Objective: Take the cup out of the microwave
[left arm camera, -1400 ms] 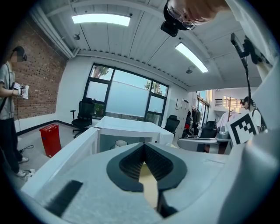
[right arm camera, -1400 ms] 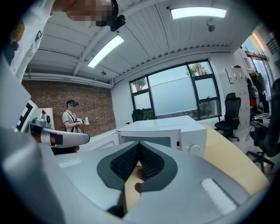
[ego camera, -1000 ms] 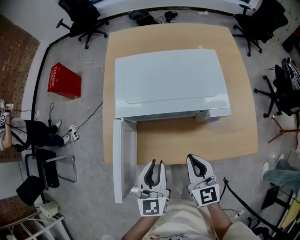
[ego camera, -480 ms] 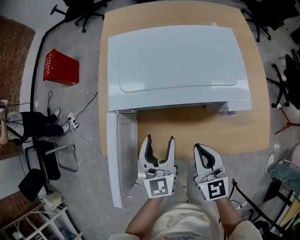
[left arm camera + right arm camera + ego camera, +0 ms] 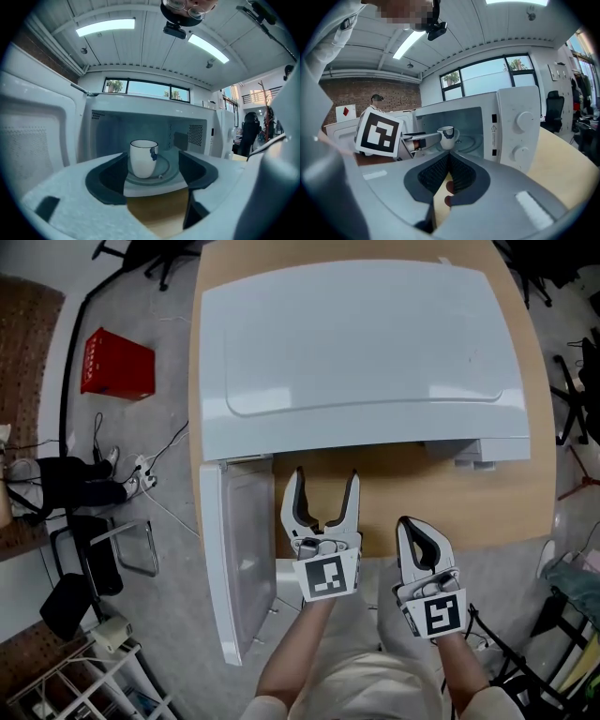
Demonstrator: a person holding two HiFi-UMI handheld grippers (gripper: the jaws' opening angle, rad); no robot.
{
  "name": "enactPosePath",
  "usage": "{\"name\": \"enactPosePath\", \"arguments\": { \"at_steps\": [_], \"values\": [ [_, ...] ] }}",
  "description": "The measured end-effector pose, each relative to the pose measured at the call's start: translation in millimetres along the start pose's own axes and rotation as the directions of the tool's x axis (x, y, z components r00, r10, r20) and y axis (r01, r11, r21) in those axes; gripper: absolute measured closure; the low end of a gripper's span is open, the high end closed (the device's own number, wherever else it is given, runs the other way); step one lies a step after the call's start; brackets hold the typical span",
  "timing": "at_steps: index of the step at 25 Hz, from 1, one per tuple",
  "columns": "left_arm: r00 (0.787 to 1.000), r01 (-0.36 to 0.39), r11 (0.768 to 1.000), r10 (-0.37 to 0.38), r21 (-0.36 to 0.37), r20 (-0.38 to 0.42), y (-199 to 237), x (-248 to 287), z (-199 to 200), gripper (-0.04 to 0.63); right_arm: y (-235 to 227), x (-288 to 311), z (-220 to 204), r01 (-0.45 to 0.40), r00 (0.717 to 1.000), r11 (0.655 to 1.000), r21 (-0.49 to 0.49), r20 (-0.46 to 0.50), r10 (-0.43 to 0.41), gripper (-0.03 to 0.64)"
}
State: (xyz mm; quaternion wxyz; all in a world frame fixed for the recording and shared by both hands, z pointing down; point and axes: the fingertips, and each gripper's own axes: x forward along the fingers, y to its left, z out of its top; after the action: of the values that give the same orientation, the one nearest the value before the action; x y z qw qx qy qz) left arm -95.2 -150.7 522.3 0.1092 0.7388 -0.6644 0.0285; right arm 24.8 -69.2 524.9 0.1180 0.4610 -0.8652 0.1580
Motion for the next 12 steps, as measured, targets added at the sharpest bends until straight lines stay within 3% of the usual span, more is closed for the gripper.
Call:
{"name": "enactPosePath", "arguments": {
  "at_steps": [12],
  "values": [
    [0.999, -0.025, 0.999, 0.023, 0.048, 0.041, 18.6, 68.2, -9.5, 0.204, -3.3, 2.0, -9.9, 0.0, 1.0, 1.0, 0.011, -0.013, 0.001, 0.611]
  ]
}}
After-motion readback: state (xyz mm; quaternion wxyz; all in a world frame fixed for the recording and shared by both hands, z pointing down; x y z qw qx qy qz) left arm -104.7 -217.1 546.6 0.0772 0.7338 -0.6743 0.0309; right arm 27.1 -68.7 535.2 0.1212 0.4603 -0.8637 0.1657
